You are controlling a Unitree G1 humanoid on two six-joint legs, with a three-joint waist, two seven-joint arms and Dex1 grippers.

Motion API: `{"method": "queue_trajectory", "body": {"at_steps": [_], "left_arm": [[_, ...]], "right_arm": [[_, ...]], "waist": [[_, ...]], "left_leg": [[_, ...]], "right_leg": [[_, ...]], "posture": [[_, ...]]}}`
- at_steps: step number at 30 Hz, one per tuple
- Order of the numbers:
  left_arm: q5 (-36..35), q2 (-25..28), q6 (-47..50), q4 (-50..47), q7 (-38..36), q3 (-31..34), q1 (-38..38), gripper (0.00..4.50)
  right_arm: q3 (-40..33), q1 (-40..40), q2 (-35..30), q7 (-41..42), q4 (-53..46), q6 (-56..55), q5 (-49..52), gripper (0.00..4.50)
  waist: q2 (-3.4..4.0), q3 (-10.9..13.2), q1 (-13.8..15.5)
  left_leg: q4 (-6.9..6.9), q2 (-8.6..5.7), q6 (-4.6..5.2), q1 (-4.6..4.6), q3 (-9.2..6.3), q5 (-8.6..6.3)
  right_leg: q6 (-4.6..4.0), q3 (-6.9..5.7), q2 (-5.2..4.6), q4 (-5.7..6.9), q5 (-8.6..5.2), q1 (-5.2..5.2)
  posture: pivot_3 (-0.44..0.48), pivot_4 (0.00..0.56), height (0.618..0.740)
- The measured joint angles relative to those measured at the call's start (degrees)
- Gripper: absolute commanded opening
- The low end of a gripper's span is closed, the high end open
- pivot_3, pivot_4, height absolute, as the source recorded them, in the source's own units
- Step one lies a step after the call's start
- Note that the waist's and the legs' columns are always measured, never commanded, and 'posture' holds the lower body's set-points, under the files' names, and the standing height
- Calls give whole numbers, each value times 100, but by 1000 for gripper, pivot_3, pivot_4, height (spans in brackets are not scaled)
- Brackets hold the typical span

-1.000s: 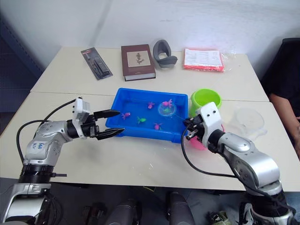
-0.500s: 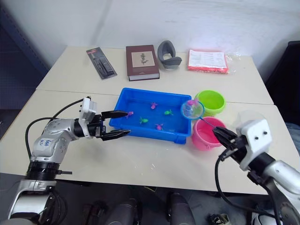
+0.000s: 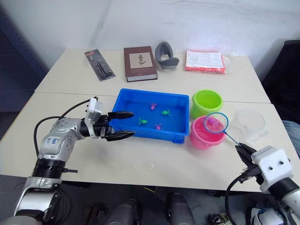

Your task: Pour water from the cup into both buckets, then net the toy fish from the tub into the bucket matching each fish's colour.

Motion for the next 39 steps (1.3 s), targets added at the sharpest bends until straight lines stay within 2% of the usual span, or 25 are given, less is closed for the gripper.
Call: {"method": "queue_trajectory", "body": {"at_steps": [5,11,17,20,26,34,37,39], "left_arm": [[0,-42,1,0,-6,-14,-16,4470],[0,-136,14,-11,30,-68,-42,4470],[6,-204,11,-54,48,-125,-78,4470],[5,-309,11,-200,62,-189,-126,4470],[5,-338,50,-343,111,-257,-133,4470],[5,-355,114,-433,223,-311,-129,4470],[5,-343,123,-436,254,-311,-128,4470],[5,-266,125,-436,289,-296,-117,4470]], "right_arm": [[54,-20,61,-350,364,-1074,-1144,0],[108,-39,-574,-773,817,-2754,-3038,0],[140,-273,-624,-1555,1209,-3552,-4481,0],[139,-351,-714,-1979,1585,-3831,-4854,0],[139,-387,-857,-2661,2053,-4492,-5129,0],[137,-146,-714,-2876,2176,-4534,-5145,0],[154,-168,-567,-2698,2088,-4407,-4369,0],[383,-261,-606,-2248,1798,-4076,-3311,0]], "waist": [[0,0,-3],[0,0,-3],[-1,0,0],[-1,-1,0],[-2,0,-29],[-2,0,-113],[-2,0,-137],[-2,0,-163]], "left_leg": [[0,1,0,10,8,0],[0,0,-1,17,23,0],[0,-1,-2,21,33,1],[0,-2,-3,23,40,1],[-1,1,-2,26,46,1],[-3,0,-1,31,53,1],[-3,3,-1,33,55,1],[-3,7,-1,38,57,1]], "right_leg": [[-2,10,1,8,-1,1],[-2,22,7,11,-1,1],[-2,34,6,14,-1,1],[-1,41,7,16,-1,1],[-1,52,11,16,-1,2],[2,70,14,19,1,2],[2,74,18,21,1,2],[2,78,21,27,1,2]], "posture": [[0,150,740],[0,150,740],[0,150,740],[0,150,740],[0,150,740],[0,150,740],[0,150,740],[0,150,740]]}}
